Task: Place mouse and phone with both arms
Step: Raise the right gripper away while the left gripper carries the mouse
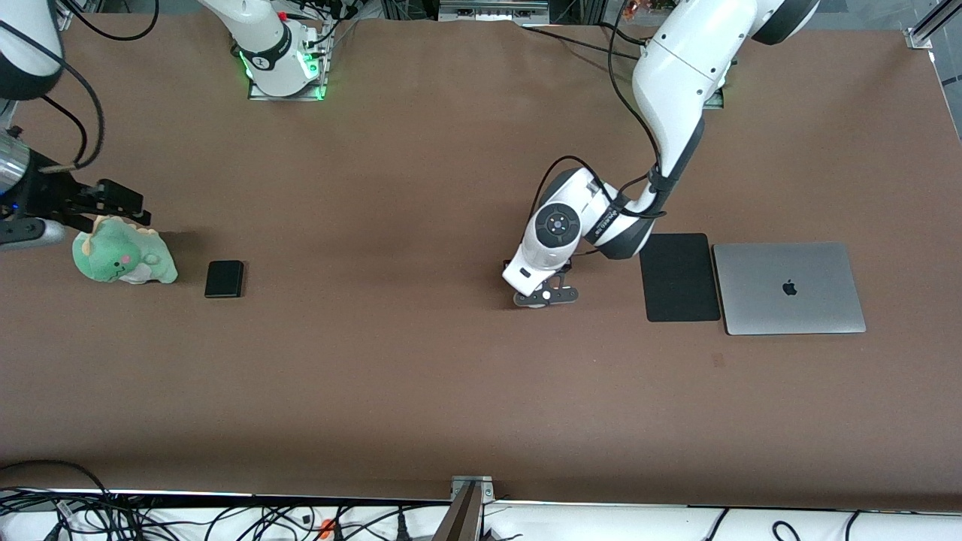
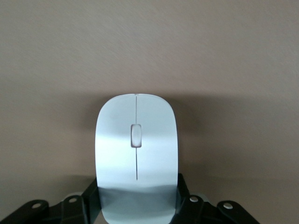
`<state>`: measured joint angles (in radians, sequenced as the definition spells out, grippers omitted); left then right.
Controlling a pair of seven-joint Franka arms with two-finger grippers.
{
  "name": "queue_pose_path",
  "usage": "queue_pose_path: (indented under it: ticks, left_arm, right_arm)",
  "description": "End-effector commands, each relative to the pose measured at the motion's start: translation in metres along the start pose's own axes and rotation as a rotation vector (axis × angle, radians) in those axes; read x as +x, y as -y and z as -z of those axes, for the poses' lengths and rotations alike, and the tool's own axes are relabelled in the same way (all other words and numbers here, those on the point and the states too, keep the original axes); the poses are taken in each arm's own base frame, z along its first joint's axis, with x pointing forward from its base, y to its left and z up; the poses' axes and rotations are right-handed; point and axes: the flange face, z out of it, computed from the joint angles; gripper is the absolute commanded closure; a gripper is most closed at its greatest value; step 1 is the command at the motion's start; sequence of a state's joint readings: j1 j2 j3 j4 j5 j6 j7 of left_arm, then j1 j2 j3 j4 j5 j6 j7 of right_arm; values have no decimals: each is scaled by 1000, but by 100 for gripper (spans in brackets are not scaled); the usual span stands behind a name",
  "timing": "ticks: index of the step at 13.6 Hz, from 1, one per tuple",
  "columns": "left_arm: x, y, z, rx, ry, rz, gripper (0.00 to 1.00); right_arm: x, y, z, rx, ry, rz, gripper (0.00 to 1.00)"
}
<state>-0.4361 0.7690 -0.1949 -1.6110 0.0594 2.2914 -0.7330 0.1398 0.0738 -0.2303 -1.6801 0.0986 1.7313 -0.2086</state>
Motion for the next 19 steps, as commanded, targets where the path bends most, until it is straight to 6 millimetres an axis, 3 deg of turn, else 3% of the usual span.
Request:
queue_pose_path:
  ticks: [1,2,4,5,8,9,11,15,19]
  left_arm:
    - [30,55,34,40,31,-34,63]
    - [38,78,35,42,43,-21,63]
    - [35,103,46,51,48,-8,63]
    - [33,124,47,57,54,1,63]
    - [16,184,55,49,23,-47,62]
    - [6,209,48,40,7,-72,61]
    - [-1,246,35,39,17,-89,60]
    - [8,308,22,31,61,-118,57]
    - [6,326,15,35,90,-124,57]
  right_arm:
    - [-22,-4,41,-11,-13,13,0]
    - [-28,-14,47,-15,-13,-4,0]
    - [-34,-16,64,-25,-19,-5,0]
    - [-36,-18,66,-25,-13,-10,0]
    - [-43,-19,81,-28,-14,-14,0]
    - [-47,-18,91,-25,-1,-20,0]
    - [-46,-6,91,-24,8,-43,0]
    - [-43,-7,91,-73,2,-39,0]
    - [-39,-5,89,-74,-7,-34,0]
